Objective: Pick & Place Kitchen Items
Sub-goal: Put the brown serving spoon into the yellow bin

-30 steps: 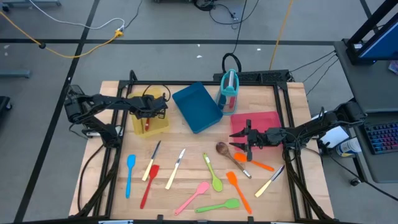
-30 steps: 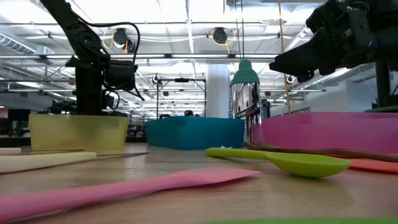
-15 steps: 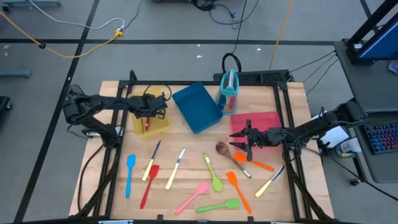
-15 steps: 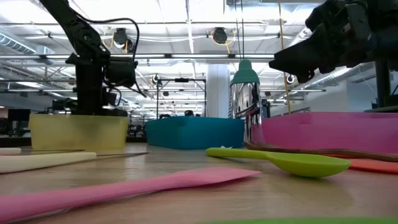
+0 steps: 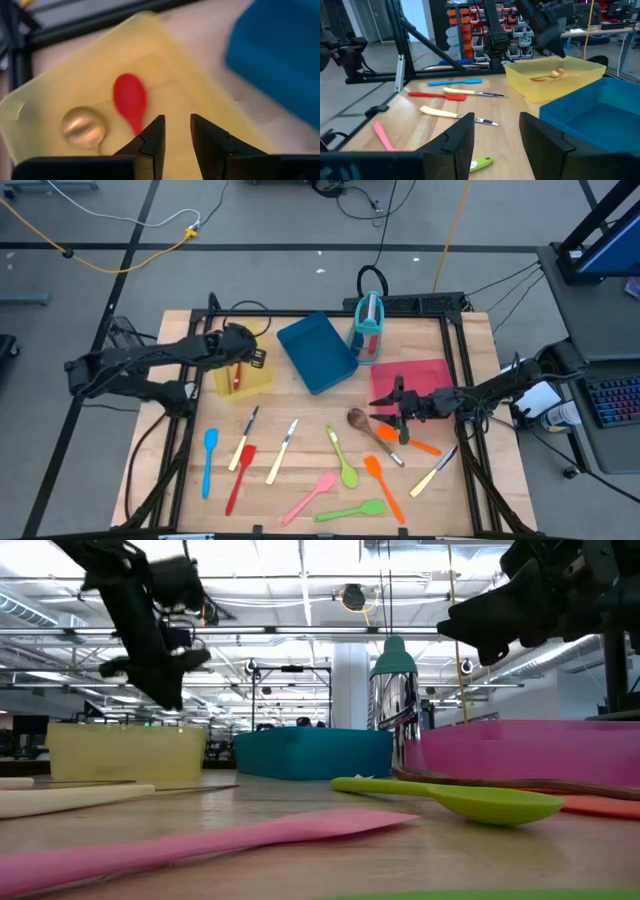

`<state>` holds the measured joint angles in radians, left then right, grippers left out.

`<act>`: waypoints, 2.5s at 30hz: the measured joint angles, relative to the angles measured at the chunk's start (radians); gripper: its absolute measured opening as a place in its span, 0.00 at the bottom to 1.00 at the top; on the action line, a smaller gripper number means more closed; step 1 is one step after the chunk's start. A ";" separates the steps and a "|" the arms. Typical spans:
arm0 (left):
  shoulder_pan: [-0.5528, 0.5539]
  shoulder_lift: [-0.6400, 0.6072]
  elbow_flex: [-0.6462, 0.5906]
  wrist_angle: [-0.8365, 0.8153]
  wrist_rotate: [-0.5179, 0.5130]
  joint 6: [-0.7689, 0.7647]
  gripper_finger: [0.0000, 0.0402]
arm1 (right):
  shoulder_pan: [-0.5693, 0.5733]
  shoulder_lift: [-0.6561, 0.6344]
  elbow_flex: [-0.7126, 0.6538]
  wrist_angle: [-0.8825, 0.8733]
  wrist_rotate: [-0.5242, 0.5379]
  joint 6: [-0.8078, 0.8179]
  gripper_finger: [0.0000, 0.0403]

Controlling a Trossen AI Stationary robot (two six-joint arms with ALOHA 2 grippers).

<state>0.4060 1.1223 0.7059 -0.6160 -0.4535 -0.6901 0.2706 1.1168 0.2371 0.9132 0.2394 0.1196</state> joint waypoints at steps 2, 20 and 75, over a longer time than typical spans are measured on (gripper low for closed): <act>-0.034 -0.048 0.000 0.034 -0.001 0.022 0.24 | 0.005 0.016 0.005 0.014 0.000 0.019 0.37; -0.352 -0.121 0.001 0.505 0.011 0.515 0.24 | 0.101 0.203 0.383 -0.529 0.028 0.138 0.38; -0.401 -0.114 0.001 0.499 0.009 0.502 0.24 | 0.281 0.334 0.424 -1.051 0.256 0.470 0.37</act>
<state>0.0048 1.0080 0.7067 -0.1165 -0.4442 -0.1881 0.5513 1.4504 0.6613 -0.1381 0.4959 0.5900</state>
